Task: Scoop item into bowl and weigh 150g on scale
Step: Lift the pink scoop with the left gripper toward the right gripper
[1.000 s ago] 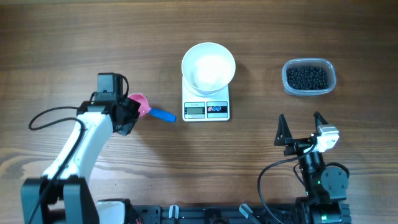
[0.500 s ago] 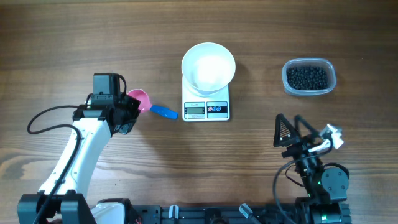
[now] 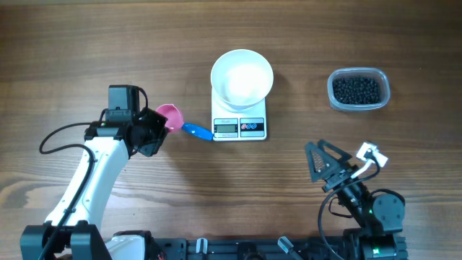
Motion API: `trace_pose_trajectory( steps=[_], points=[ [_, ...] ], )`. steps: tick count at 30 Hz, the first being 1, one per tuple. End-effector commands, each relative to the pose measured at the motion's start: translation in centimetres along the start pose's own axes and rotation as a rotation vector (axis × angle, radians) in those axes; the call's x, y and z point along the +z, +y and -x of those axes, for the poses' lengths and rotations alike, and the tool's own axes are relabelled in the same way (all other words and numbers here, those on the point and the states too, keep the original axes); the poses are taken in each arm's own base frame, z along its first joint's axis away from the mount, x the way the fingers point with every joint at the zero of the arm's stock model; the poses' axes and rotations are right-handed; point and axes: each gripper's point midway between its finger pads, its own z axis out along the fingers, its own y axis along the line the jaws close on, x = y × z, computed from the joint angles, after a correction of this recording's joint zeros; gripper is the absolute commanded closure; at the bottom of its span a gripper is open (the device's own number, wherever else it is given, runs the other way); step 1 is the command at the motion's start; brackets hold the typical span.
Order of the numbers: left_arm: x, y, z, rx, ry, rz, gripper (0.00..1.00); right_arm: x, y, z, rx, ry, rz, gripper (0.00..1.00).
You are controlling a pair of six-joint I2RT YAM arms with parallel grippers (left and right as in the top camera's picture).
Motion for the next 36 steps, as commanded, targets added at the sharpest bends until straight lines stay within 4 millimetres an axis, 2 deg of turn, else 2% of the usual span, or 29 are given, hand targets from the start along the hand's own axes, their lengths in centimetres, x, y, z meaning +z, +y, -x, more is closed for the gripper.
trace_pose_trajectory(
  steps=[1,6,11,15,19,23,30,33,36],
  points=[
    [-0.5,0.0,-1.0,0.023,0.044,-0.021,0.96,0.1,2.0,-1.9,-0.046,0.15,0.082,0.0],
    [-1.4,-0.2,-1.2,0.08,0.035,-0.035,0.96,0.4,3.4,-3.6,0.0,0.328,0.124,0.0],
    [-2.5,-0.7,-1.5,0.102,0.02,-0.069,0.96,1.5,4.5,-4.1,0.08,0.471,0.135,0.0],
    [-3.1,-1.7,-3.2,0.159,0.029,-0.1,0.96,2.5,4.4,-5.9,0.138,0.583,0.122,0.0],
    [-3.4,-2.4,-5.3,0.155,0.053,-0.115,0.96,3.3,5.9,-8.3,0.152,0.674,0.173,0.0],
    [-3.1,-2.6,-6.9,0.112,0.072,-0.103,0.96,4.7,7.4,-8.9,0.109,0.634,0.203,0.0],
    [-2.7,-3.4,-9.5,0.053,0.053,-0.095,0.96,6.8,7.0,-9.2,0.079,0.533,0.136,0.01],
    [-2.5,-4.0,-10.9,0.06,0.039,-0.107,0.96,7.7,6.1,-9.6,0.073,0.512,0.091,0.07],
    [-2.6,-5.0,-12.5,0.105,0.048,-0.148,0.96,8.3,6.2,-10.2,0.073,0.522,0.115,0.28]
  ],
)
